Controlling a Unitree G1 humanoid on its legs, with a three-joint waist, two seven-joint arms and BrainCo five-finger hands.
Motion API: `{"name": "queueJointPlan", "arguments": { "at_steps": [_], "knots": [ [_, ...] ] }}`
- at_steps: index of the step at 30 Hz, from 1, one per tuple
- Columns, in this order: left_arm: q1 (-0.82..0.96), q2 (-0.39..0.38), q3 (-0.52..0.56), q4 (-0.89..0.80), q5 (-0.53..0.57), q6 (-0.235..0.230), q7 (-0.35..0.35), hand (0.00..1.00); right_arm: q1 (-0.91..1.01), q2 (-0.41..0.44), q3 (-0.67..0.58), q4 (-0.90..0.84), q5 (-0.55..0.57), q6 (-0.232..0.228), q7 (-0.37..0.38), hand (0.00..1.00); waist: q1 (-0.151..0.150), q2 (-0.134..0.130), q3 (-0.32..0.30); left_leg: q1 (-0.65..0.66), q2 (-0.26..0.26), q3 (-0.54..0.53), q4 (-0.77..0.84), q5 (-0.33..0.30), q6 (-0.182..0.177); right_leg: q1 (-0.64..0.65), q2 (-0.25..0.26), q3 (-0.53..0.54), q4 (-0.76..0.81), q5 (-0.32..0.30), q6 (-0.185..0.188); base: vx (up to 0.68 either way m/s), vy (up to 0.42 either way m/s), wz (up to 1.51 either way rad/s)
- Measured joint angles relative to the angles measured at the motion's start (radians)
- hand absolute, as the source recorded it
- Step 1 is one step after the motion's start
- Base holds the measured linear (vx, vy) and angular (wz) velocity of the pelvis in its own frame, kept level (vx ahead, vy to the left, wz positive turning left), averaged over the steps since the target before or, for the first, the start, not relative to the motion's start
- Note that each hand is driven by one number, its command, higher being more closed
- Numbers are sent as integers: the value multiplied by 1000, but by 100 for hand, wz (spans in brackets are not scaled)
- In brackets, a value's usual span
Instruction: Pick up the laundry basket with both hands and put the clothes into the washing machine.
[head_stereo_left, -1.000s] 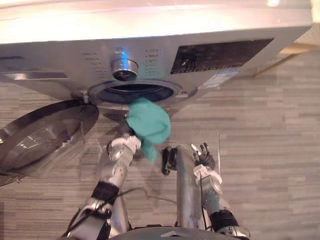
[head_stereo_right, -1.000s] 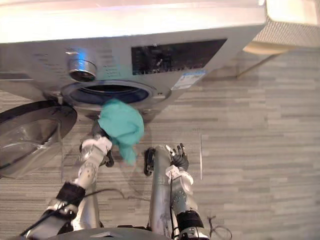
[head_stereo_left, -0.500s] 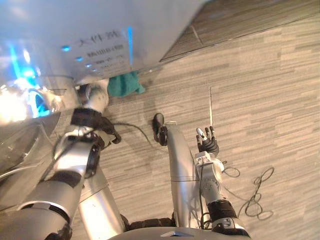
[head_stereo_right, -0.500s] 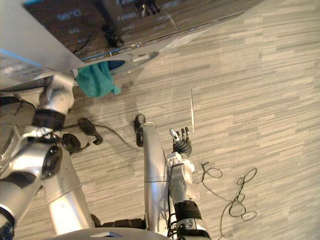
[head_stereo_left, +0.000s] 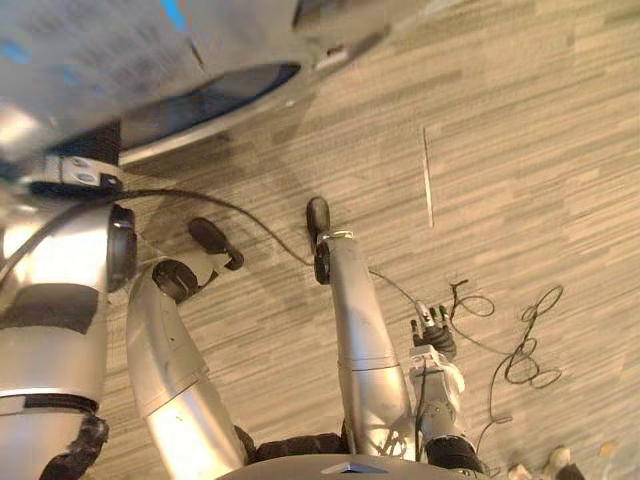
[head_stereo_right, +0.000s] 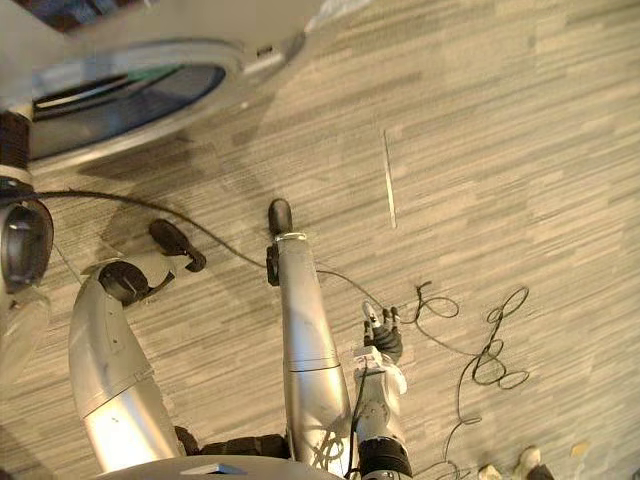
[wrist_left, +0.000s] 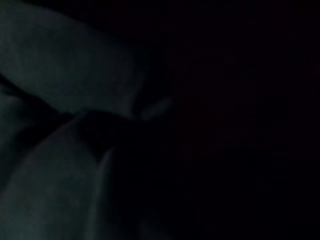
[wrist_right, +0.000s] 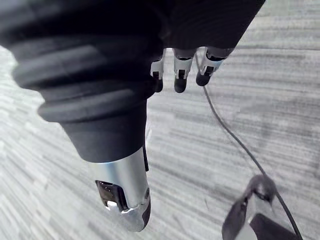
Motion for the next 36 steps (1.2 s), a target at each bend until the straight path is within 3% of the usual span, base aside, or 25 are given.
{"name": "queueJointPlan", "arguments": {
  "at_steps": [2,5,6,7,10,13,16,21,26,27,31,36],
  "knots": [
    [-45,4,-43,0,54,-5,32,100,21,-2,-31,-4,10,-1,0,0,3,0,0,-25,-1,0,1,9,14,-21,-3,-1,0,14,-1,-67,32,3],
    [-83,35,-110,-1,230,0,136,100,45,-6,-58,-6,36,-5,10,0,0,1,1,-49,-2,3,2,16,20,-47,-6,0,-1,30,-8,-65,30,-1],
    [-85,47,-129,-3,398,29,203,100,54,-7,-57,-6,39,-10,15,0,0,2,1,-53,-3,4,2,19,20,-52,-9,0,-1,35,-8,-53,25,-2],
    [-85,60,-156,-16,605,73,262,0,59,-7,-52,-2,40,-13,23,0,0,2,1,-58,-4,3,1,23,21,-58,-10,-2,-1,40,-8,-59,24,-1],
    [-102,72,-211,-41,1055,179,295,0,60,-16,-41,-5,44,-32,43,0,-1,16,10,-80,-12,-15,0,34,22,-65,-20,-16,0,44,-8,-46,17,9],
    [-104,70,-213,-40,1189,227,270,0,60,-35,4,-27,55,-48,60,0,-6,22,13,-85,-18,-22,-2,40,24,-64,-29,-26,6,46,-5,-52,23,13],
    [-93,58,-175,-37,1205,244,232,0,60,-35,51,-50,56,-51,71,0,-7,24,15,-88,-20,-33,-1,44,21,-60,-29,-31,9,45,-6,-42,13,4],
    [48,-19,31,-36,1192,257,186,0,59,-43,105,-49,56,-48,72,0,-7,35,21,-78,-36,-70,-6,53,8,-21,-43,-61,12,31,-10,-53,9,17],
    [307,-184,237,24,1051,265,109,0,42,-46,115,-30,55,-45,51,0,9,34,21,-6,-70,-69,-57,65,-9,57,-73,-78,-18,14,-17,-53,3,23],
    [364,-223,278,46,1009,240,80,0,26,-45,115,-15,55,-40,41,0,9,34,21,13,-76,-69,-74,71,-7,81,-74,-82,-36,16,-18,-33,1,12],
    [453,-348,331,76,838,218,44,0,0,-35,116,16,54,-19,30,0,10,34,20,88,-91,-67,-114,75,-7,159,-81,-87,-77,18,-16,-12,1,6],
    [617,-426,388,83,748,186,22,0,-41,-31,103,79,51,-1,-7,0,10,35,18,209,-120,-65,-193,95,-25,279,-91,-102,-135,15,-23,3,-39,11]
  ]
}}
